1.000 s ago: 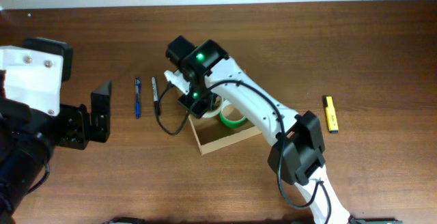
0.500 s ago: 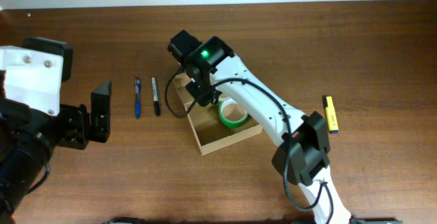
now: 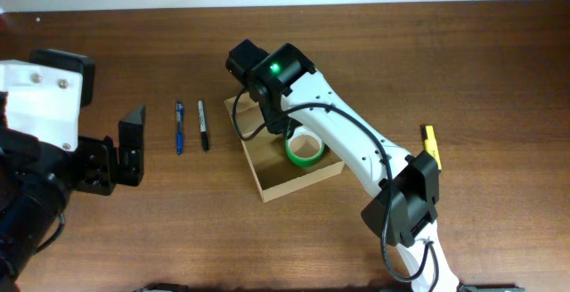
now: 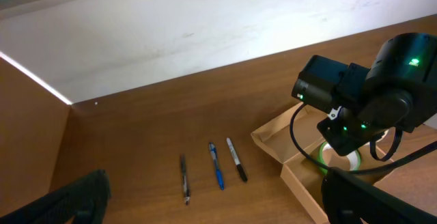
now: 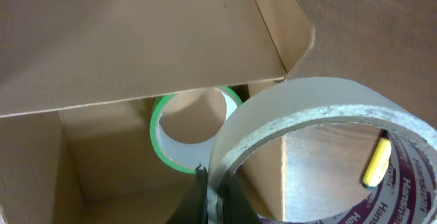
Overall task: Pack container
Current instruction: 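Lower the masking tape into the box beside the green tape, release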
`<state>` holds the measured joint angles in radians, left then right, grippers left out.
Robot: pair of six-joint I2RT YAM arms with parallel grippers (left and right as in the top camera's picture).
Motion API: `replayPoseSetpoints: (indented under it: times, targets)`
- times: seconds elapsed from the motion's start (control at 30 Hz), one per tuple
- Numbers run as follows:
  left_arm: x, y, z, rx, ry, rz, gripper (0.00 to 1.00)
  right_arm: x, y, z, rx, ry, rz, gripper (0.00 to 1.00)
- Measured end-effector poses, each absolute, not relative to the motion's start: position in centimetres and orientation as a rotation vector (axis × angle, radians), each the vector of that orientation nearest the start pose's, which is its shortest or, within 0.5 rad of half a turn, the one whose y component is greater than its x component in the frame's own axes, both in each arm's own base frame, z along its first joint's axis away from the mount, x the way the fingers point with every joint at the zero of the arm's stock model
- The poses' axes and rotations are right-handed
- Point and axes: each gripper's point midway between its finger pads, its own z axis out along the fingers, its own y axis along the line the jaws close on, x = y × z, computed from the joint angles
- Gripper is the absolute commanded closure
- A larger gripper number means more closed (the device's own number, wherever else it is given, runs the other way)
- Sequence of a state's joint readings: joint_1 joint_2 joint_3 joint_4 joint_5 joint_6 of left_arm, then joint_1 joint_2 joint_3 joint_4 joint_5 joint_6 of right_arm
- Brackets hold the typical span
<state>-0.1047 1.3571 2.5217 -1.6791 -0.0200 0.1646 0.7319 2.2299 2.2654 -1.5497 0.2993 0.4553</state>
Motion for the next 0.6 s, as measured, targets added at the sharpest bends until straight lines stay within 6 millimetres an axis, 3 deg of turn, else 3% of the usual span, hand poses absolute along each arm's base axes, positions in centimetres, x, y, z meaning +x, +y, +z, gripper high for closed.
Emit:
replayPoseSetpoints:
  times: [0.33, 0.6]
  targets:
    - [21.9, -2.0, 49.9, 0.268, 2.069, 0.057, 0.01, 34.6, 26.7, 14.9, -0.284, 2.957, -0.21, 0.96]
    - [21.9, -2.0, 49.9, 0.268, 2.069, 0.057, 0.01, 31.2, 30.4, 14.7, -0.396, 2.975, -0.145, 0.96]
